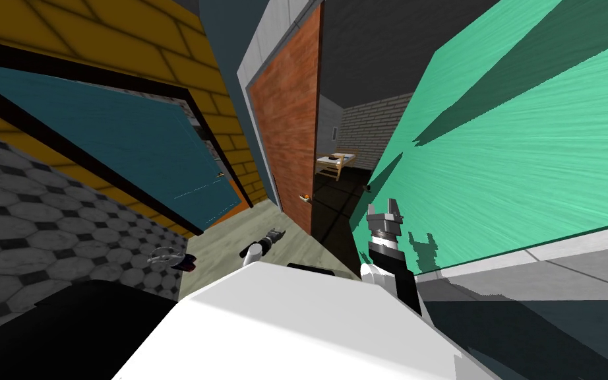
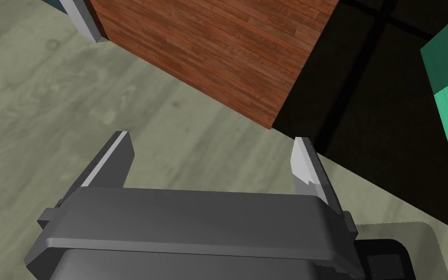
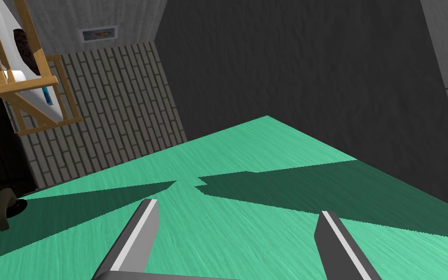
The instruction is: Push the door open
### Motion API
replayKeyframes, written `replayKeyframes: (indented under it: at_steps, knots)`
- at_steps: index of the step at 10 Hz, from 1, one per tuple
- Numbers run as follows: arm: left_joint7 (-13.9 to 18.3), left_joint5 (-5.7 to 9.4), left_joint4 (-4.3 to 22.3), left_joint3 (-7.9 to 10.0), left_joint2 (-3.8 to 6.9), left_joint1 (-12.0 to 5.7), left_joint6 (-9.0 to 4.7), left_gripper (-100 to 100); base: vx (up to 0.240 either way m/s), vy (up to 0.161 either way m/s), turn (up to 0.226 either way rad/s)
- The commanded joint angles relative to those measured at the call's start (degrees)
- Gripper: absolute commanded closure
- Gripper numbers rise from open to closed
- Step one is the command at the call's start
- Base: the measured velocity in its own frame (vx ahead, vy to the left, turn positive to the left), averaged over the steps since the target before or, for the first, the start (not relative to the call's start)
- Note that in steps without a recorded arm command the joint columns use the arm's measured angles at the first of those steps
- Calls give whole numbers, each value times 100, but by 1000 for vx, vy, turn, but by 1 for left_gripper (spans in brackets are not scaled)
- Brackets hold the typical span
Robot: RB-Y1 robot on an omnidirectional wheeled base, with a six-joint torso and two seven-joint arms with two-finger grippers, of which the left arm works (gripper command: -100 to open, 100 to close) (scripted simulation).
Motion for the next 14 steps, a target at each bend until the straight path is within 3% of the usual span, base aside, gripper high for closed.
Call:
replayKeyframes:
  at_steps: [1,2,3,5,6,11,12,14]
  knots:
    - [141,286,205,55,-18,-81,271,-100,70,30,-3]
    - [224,502,346,89,-31,-134,431,-100,89,36,-7]
    - [224,532,346,89,-31,-134,436,-100,61,24,-5]
    - [391,888,627,158,-58,-241,766,-100,72,34,-3]
    - [391,945,627,158,-58,-241,766,-100,62,27,-8]
    - [785,1873,1292,321,-149,-495,1547,-100,86,35,-5]
    - [785,1924,1292,321,-149,-495,1547,-100,64,22,-4]
    - [929,2279,1534,380,-195,-587,1831,-100,68,28,-3]
